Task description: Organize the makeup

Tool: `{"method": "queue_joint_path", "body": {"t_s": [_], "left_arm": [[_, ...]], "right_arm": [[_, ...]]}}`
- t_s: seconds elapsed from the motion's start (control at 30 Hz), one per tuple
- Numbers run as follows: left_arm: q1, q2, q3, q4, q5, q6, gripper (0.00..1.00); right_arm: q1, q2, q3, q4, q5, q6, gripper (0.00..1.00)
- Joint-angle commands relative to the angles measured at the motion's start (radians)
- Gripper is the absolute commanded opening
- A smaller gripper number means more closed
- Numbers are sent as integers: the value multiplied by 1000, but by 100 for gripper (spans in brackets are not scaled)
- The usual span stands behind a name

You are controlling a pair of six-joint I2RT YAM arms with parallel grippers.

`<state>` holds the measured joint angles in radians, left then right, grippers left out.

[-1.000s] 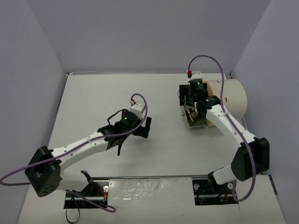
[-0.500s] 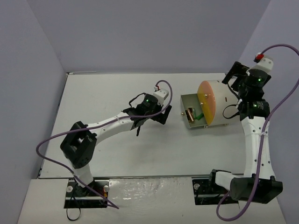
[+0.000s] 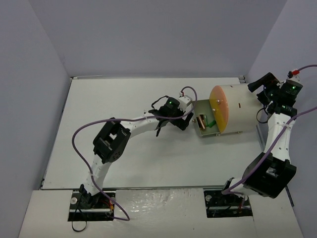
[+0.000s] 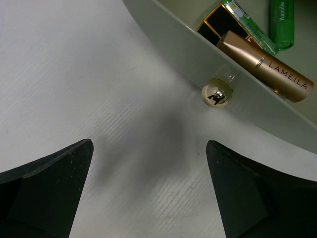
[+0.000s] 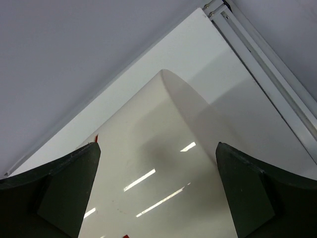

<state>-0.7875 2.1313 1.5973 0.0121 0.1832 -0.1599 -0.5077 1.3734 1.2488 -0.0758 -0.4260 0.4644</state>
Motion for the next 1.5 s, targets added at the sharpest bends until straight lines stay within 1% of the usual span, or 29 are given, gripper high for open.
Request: {"method": "queue_joint_path", "body": {"t_s": [0.0, 0.2, 0.57, 0.83, 0.97, 1.13, 1.3, 1.47], "left_arm": [[8, 6, 120, 87, 76, 39, 97], [8, 77, 200, 83, 93, 45, 97], [6, 172, 337, 116, 120, 14, 97], [-19, 248, 466, 132, 152, -10, 97], [-27, 277, 484, 211, 179, -36, 97], [-33, 326, 544, 270, 220, -59, 97], [-36, 367, 566, 410, 265, -119, 96], [-37, 404, 599, 443, 281, -154, 96]], "right_arm": [[1, 20, -12, 133, -143, 35, 100], [5, 39, -58, 169, -208, 66, 100], [20, 46, -136, 197, -263, 102, 99], [22, 51, -140, 198, -287, 104, 98], [35, 58, -134, 199, -292, 102, 98], [38, 66, -140, 198, -303, 100, 97], [48, 71, -127, 198, -305, 105, 97], [49, 70, -116, 197, -304, 100, 97]]}}
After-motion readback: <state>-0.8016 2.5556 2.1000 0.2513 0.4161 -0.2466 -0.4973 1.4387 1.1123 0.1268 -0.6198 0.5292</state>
